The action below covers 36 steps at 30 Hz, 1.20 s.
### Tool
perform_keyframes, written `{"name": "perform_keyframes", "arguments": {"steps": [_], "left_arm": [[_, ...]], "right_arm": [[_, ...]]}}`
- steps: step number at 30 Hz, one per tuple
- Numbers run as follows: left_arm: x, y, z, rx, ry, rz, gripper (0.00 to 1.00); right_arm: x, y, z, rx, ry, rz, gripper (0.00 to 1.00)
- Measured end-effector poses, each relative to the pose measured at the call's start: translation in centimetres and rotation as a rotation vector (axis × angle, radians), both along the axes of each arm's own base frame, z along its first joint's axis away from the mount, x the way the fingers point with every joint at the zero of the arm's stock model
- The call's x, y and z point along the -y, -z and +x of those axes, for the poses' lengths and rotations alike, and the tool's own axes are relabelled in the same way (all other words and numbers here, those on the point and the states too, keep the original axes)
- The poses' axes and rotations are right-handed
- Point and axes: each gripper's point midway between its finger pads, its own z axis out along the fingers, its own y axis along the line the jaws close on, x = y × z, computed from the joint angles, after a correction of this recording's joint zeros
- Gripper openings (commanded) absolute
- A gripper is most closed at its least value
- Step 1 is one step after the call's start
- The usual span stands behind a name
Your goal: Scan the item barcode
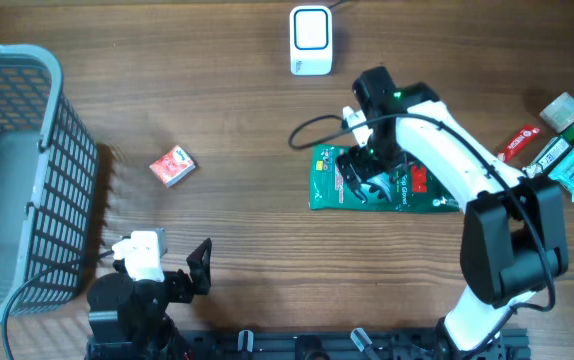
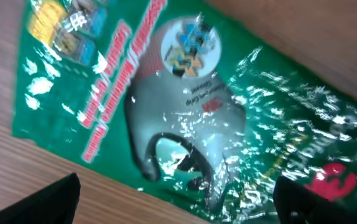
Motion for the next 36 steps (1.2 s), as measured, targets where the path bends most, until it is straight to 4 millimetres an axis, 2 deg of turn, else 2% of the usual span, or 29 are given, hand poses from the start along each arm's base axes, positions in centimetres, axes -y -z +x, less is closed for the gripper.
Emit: {"name": "perform_keyframes", "arguments": {"steps": [4, 6, 7, 8, 9, 10, 16, 17, 19, 20, 21, 22, 23, 26, 28, 31, 34, 36], "left_arm": [[0.0, 0.0, 0.0, 0.000, 0.000, 0.000, 1.00], [0.0, 0.0, 0.0, 0.000, 0.000, 0.000, 1.00], [0.0, 0.0, 0.0, 0.000, 0.000, 0.000, 1.00], [0.0, 0.0, 0.0, 0.000, 0.000, 0.000, 1.00], [0.0, 0.0, 0.0, 0.000, 0.000, 0.000, 1.00], [0.0, 0.0, 0.0, 0.000, 0.000, 0.000, 1.00], [0.0, 0.0, 0.0, 0.000, 0.000, 0.000, 1.00], [0.0, 0.0, 0.0, 0.000, 0.000, 0.000, 1.00], [0.0, 0.0, 0.0, 0.000, 0.000, 0.000, 1.00], [0.0, 0.0, 0.0, 0.001, 0.000, 0.000, 1.00], [0.0, 0.0, 0.0, 0.000, 0.000, 0.000, 1.00], [0.0, 0.0, 0.0, 0.000, 0.000, 0.000, 1.00], [0.0, 0.0, 0.0, -0.001, 0.000, 0.000, 1.00], [0.0, 0.0, 0.0, 0.000, 0.000, 0.000, 1.00], [0.0, 0.0, 0.0, 0.000, 0.000, 0.000, 1.00], [0.0, 0.0, 0.0, 0.000, 0.000, 0.000, 1.00], [0.0, 0.0, 0.0, 0.000, 0.000, 0.000, 1.00], [0.0, 0.0, 0.0, 0.000, 0.000, 0.000, 1.00]], "right_arm": [[0.9, 4.3, -1.3, 0.022, -0.098, -0.013, 1.00], [0.8, 4.4, -0.6, 0.083, -0.118, -0.011, 1.00], [0.8, 4.5, -0.3, 0.105, -0.123, -0.008, 0.88], [0.8, 4.5, -0.2, 0.125, -0.128, -0.003, 0.59], [0.7, 4.6, -0.1, 0.141, -0.129, 0.002, 0.11], [0.7, 4.5, 0.1, 0.159, -0.131, 0.007, 0.04], [0.7, 4.5, 0.6, 0.182, -0.096, 0.022, 0.04], [0.5, 4.4, 0.1, 0.153, -0.083, 0.043, 0.04], [-0.5, 4.0, -2.8, -0.002, -0.022, 0.118, 0.04], [-2.0, 2.1, -7.2, -0.265, 0.110, 0.196, 0.04], [-2.6, 1.6, -7.5, -0.296, 0.142, 0.225, 0.04], [-3.7, 0.2, -8.0, -0.360, 0.197, 0.277, 0.04], [-4.9, -2.0, -9.0, -0.471, 0.266, 0.329, 0.04], [-9.6, -9.2, -9.3, -0.682, 0.412, 0.596, 0.04], [-11.0, -11.7, -9.6, -0.783, 0.473, 0.698, 0.04], [-11.9, -14.4, -10.6, -0.962, 0.611, 0.746, 0.04], [-13.0, -17.0, -9.9, -1.084, 0.698, 0.861, 0.04], [-13.4, -18.0, -9.5, -1.121, 0.717, 0.916, 0.04]]}}
